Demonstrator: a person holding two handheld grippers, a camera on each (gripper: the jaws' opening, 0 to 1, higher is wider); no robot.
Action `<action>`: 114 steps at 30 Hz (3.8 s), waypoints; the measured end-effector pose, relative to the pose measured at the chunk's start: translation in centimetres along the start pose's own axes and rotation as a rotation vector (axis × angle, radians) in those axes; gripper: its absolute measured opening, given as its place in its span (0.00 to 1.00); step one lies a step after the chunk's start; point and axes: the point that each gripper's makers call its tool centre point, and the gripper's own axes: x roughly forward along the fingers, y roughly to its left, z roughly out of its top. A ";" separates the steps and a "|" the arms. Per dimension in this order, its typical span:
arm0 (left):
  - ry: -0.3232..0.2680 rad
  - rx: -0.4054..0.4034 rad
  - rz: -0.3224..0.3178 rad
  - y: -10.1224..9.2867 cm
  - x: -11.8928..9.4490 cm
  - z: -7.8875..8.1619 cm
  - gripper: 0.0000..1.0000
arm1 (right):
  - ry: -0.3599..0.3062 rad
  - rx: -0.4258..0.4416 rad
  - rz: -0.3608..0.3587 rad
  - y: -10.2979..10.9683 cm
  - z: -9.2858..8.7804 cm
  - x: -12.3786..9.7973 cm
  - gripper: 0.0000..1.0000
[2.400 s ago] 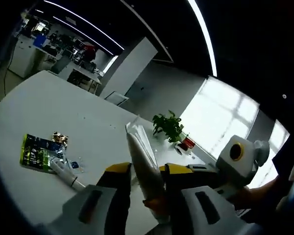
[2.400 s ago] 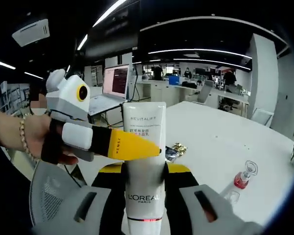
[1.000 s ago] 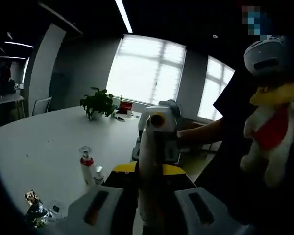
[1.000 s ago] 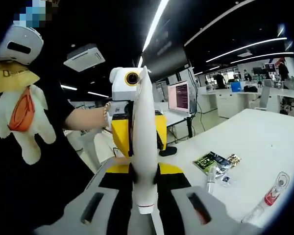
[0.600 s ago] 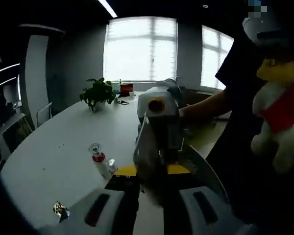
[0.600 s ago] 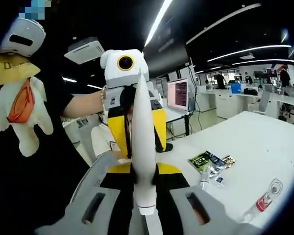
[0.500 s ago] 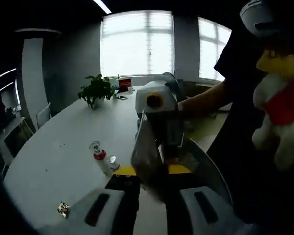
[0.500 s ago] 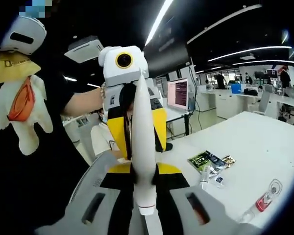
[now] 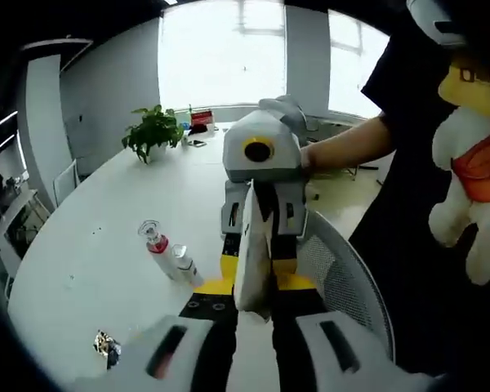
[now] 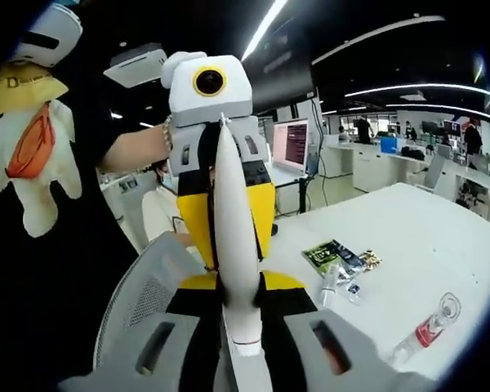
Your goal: Arrange the skincare products in the storage area until every visible bottle or jar stands upright without overlapping.
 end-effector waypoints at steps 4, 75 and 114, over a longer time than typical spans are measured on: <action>0.012 0.004 -0.011 0.3 0.5 -0.4 0.14 | 0.015 0.003 -0.019 -0.4 -0.6 -0.2 0.17; 0.044 0.005 0.025 9.6 10.9 -7.8 0.13 | -0.026 0.289 -0.689 -8.0 -10.3 -7.4 0.94; -0.065 0.081 0.090 17.1 12.3 -6.1 0.14 | -0.023 0.300 -0.762 -8.6 -10.6 -8.2 0.96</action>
